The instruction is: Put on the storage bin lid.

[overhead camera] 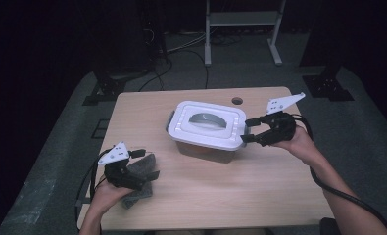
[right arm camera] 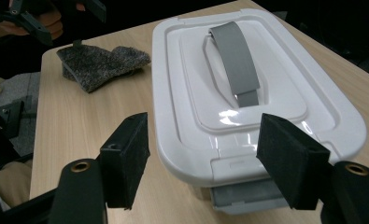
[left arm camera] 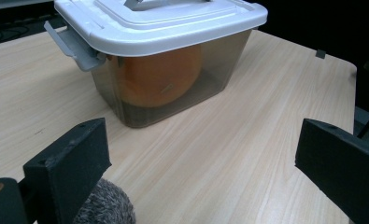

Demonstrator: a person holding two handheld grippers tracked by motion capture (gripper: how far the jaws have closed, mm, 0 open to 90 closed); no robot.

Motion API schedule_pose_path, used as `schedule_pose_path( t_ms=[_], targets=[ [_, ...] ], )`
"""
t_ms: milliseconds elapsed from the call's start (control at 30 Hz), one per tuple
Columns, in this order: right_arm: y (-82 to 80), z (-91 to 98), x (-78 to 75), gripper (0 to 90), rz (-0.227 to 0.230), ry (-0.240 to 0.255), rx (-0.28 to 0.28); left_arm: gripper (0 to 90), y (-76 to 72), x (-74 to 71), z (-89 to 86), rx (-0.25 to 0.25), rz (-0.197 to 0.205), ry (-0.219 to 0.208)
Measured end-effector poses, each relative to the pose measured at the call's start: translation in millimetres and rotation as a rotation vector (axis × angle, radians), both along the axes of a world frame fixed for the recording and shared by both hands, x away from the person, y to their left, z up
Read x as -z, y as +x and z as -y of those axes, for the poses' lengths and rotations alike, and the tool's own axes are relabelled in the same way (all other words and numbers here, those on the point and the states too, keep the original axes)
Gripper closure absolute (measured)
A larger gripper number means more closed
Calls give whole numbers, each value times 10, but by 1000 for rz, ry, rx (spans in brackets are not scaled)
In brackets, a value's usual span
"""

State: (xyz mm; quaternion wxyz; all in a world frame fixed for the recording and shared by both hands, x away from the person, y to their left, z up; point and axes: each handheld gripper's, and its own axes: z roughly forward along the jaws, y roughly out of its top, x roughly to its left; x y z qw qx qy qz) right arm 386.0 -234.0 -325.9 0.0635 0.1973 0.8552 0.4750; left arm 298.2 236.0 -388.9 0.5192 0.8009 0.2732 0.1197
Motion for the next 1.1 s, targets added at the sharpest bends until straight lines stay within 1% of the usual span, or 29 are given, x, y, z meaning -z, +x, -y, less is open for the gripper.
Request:
schedule_pose_path(
  t_ms=[167, 600, 767, 1033, 1100],
  targets=[
    [-53, 116, 49, 321, -10, 14, 21, 24, 2, 10, 2, -2, -2, 0],
    [-168, 365, 181, 304, -32, 28, 74, 24, 1, 14, 5, 0, -6, 6],
    [-204, 430, 245, 296, -42, 35, 88, 24, -2, 12, 20, 2, -2, 6],
    [-281, 507, 394, 286, -68, 36, 101, 24, -5, 12, 19, 1, 0, 8],
    [-298, 524, 418, 282, -68, 35, 104, 24, -6, 15, 23, 3, -1, 10]
  ],
)
